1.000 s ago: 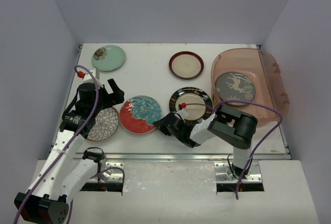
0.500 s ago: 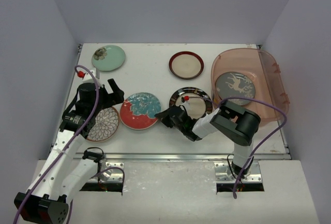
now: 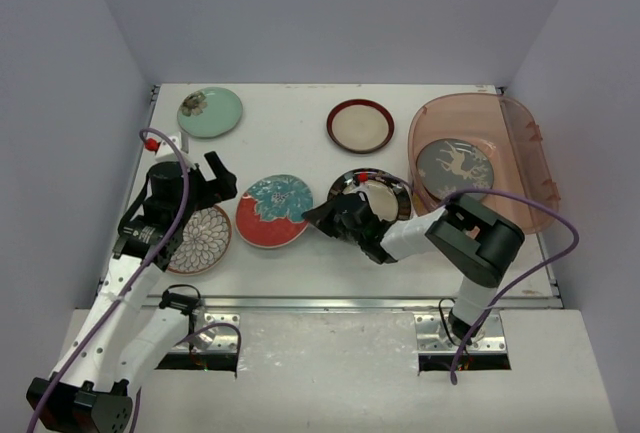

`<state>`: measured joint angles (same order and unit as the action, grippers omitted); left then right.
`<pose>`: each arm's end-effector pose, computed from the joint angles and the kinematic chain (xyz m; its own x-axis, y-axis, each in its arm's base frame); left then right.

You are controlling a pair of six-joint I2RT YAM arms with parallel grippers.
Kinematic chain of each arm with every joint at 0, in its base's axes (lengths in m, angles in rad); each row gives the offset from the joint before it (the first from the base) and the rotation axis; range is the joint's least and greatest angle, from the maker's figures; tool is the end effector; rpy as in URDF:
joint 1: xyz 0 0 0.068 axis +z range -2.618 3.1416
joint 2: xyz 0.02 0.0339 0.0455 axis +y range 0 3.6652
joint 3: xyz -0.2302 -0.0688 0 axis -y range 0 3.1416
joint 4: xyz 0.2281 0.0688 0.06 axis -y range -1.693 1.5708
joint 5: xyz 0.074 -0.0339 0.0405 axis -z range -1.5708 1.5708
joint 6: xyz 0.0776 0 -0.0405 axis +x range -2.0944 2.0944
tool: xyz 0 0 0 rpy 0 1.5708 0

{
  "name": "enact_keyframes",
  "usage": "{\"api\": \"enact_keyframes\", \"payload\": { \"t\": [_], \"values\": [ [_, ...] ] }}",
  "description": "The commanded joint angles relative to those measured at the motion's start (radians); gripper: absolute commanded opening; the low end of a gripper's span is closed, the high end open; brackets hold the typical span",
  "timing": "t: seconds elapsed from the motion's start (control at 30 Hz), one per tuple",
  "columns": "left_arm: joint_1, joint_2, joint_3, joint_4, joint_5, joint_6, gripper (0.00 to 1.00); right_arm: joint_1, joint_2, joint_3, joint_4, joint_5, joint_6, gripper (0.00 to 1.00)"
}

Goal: Place the plates into the plastic bin on the countertop

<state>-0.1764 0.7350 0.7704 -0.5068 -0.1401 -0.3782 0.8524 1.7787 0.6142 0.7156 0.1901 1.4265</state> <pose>0.2081 -0.0261 0.2674 -0.4344 -0.2940 -0.8514 -0.1174 0.9557 -0.2700 0.2402 0.2524 0.0877 -0.6618 0.7195 -0.2107 0.1925 0.4347 0.8798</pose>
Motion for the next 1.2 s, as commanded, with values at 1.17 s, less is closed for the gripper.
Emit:
{"api": "enact_keyframes", "payload": {
  "t": [1.17],
  "values": [
    [-0.005,-0.019,0.010,0.030,-0.041,-0.002,1.00,-1.175,-0.937,0.144,-0.743,-0.379,-0.054,0.00]
  ]
}}
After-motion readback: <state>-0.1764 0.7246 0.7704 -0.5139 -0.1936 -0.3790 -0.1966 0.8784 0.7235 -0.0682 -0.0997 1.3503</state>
